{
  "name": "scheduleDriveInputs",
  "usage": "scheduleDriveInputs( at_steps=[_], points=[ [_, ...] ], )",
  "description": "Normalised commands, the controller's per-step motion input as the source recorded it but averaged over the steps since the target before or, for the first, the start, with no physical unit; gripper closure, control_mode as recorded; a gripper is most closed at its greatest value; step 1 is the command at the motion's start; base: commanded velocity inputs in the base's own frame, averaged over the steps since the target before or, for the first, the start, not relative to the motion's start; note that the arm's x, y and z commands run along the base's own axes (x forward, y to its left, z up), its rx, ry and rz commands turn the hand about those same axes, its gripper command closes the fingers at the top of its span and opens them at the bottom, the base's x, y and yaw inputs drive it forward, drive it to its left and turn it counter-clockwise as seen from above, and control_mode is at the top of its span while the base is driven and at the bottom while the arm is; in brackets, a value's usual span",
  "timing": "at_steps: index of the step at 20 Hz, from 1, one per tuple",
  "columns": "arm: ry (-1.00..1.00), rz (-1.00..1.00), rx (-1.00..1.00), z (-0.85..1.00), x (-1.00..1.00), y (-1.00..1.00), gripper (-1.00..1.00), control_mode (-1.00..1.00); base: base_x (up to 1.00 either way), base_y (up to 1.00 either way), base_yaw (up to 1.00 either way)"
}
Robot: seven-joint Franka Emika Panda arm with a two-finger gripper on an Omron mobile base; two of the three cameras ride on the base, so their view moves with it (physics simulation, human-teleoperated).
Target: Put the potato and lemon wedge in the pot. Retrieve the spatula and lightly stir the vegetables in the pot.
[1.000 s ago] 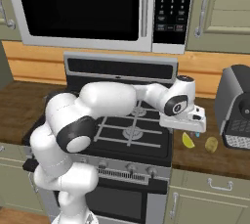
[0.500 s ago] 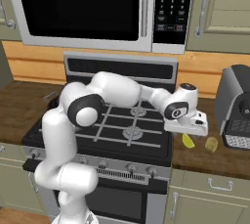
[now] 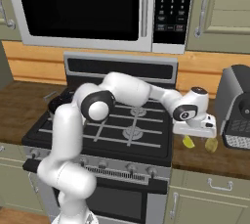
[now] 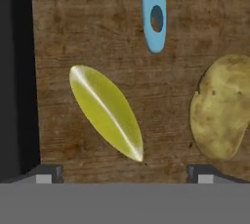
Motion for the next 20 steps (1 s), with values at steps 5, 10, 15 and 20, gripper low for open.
scheduleDriveInputs(
  at_steps=[5, 10, 15, 20],
  points=[
    [0.01, 0.11, 0.0, -0.22, 0.13, 0.0, -1.0, -1.0, 0.0, 0.0, 0.0],
    [0.0, 0.13, 0.0, -0.31, 0.16, 0.0, -1.0, -1.0, 0.0, 0.0, 0.0],
    [0.0, 0.13, 0.0, -0.17, -0.01, 0.26, -1.0, -1.0, 0.0, 0.0, 0.0],
    [0.0, 0.12, 0.0, -0.2, 0.04, 0.26, -1.0, -1.0, 0.0, 0.0, 0.0]
  ],
)
